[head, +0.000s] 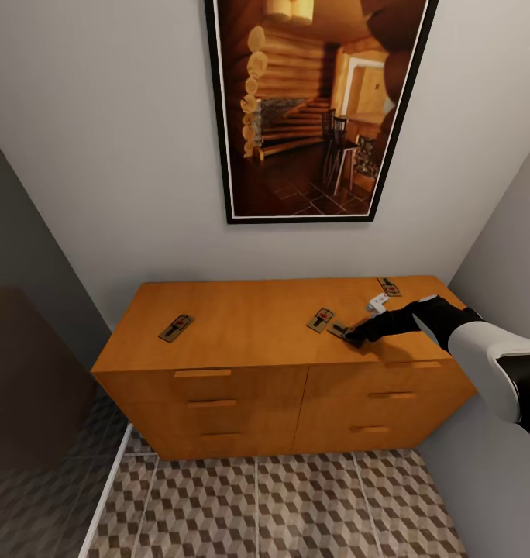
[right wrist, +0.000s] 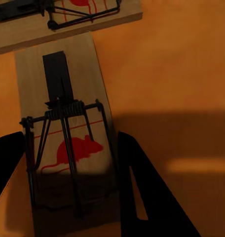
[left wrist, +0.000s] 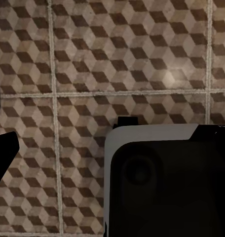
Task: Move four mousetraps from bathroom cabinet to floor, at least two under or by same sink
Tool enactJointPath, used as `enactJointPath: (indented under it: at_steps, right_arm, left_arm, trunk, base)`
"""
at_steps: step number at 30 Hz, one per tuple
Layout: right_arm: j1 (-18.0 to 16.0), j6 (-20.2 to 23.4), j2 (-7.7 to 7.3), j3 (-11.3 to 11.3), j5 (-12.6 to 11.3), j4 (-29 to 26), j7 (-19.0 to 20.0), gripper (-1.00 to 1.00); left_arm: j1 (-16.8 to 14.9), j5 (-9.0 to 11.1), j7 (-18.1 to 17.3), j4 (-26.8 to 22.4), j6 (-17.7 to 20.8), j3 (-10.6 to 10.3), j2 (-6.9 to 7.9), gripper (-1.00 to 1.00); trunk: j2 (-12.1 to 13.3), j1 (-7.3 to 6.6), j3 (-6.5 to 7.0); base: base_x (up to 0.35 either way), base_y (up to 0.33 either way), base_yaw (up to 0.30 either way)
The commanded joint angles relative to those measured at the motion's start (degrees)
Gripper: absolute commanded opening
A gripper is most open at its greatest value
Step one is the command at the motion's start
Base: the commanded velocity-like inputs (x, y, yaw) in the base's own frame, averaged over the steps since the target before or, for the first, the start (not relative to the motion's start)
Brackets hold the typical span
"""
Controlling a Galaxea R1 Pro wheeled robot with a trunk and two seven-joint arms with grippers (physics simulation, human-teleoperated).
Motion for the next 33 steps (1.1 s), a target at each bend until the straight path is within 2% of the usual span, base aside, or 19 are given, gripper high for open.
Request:
enactJointPath:
  at_steps: [1,11,16,20,26,33]
  right_arm:
    - [0.0,0.6,-0.02,0.5,-0.5,-0.2,0.3,-1.00]
    - [0.0,0.6,-0.04,0.2,-0.4,-1.3,0.4,-1.00]
    - [0.0,1.1,-0.16,0.2,-0.4,-5.2,0.4,-1.00]
    - [0.0,4.7,-0.19,0.1,-0.4,-10.1,0.6,-1.00]
    - [0.0,10.4,-0.27,0.1,-0.4,-17.4,3.5,-1.00]
    - [0.0,11.6,-0.28,-0.1,-0.4,-19.7,4.3,-1.00]
  left_arm:
    - [0.0,0.0,0.1,0.0,-0.2,0.1,-0.01,1.00]
    - [0.0,0.0,0.1,0.0,-0.2,0.1,-0.01,1.00]
    - [0.0,0.0,0.1,0.0,-0.2,0.1,-0.01,1.00]
    - [0.0,0.0,0.1,0.0,-0.2,0.1,-0.01,1.00]
    - [0.0,0.0,0.1,0.0,-0.2,0.1,-0.01,1.00]
    - [0.0,-0.1,0.1,0.0,-0.2,0.1,-0.01,1.00]
  trunk:
    - [0.0,0.00,-0.06]
    - [0.0,0.00,-0.06]
    - [0.0,0.00,-0.06]
    - [0.0,0.00,-0.06]
    - [0.0,0.00,-0.06]
    - [0.0,0.00,-0.06]
  base:
    - [0.000,0.000,0.000]
    - [0.000,0.000,0.000]
    - [0.000,0.000,0.000]
    - [0.000,0.000,0.000]
    - [0.000,0.000,0.000]
    - [0.000,0.000,0.000]
